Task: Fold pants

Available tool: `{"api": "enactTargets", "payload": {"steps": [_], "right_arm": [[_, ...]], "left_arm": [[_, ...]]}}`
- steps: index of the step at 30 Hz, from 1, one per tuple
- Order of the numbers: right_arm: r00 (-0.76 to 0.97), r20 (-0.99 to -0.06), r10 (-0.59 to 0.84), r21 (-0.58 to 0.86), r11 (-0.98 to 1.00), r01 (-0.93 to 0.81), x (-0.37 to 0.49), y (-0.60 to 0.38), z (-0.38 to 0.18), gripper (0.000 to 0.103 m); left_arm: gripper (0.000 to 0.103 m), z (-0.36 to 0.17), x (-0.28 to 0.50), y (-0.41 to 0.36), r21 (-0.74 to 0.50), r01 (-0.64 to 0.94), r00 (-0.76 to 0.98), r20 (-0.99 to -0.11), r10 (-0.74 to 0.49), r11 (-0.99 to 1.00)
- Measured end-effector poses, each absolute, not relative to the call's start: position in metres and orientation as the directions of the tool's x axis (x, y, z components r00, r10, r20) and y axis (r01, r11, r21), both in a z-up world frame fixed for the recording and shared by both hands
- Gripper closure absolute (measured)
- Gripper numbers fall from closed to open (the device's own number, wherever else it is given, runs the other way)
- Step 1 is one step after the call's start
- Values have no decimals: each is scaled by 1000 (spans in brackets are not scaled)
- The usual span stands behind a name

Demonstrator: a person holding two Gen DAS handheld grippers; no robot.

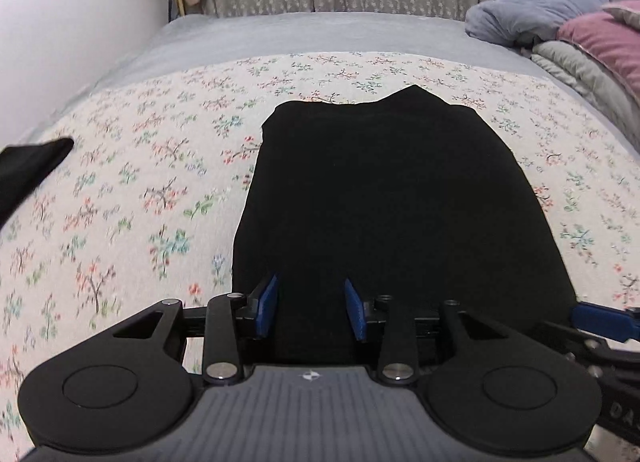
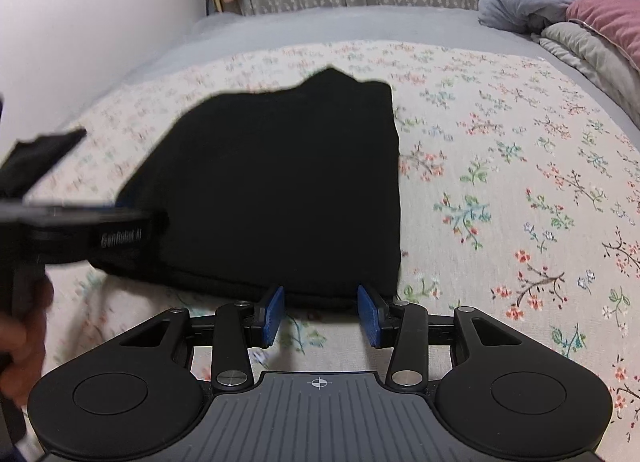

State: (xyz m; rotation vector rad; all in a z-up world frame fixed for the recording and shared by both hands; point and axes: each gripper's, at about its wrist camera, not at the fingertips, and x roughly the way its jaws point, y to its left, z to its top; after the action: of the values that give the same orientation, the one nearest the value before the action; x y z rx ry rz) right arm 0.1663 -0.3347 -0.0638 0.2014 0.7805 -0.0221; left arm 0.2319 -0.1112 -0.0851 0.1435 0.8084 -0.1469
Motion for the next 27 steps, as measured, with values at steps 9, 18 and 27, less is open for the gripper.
{"api": "enactTargets", "payload": {"steps": [9,18,27], "right_arm": [[738,-671,69,210,973,101,149,-328,-56,62],[822,-569,28,255,956,144,88,-322,-22,54],[882,-471,2,287,946,151,27,-313,22,34]], "left_arm": [[48,-67,194,-97,-7,187,679,-722,-134,982],[34,-15,126,-84,-4,195,780,-606,-158,981],[15,16,81,-77,-20,185,846,-506,-169,983]]}}
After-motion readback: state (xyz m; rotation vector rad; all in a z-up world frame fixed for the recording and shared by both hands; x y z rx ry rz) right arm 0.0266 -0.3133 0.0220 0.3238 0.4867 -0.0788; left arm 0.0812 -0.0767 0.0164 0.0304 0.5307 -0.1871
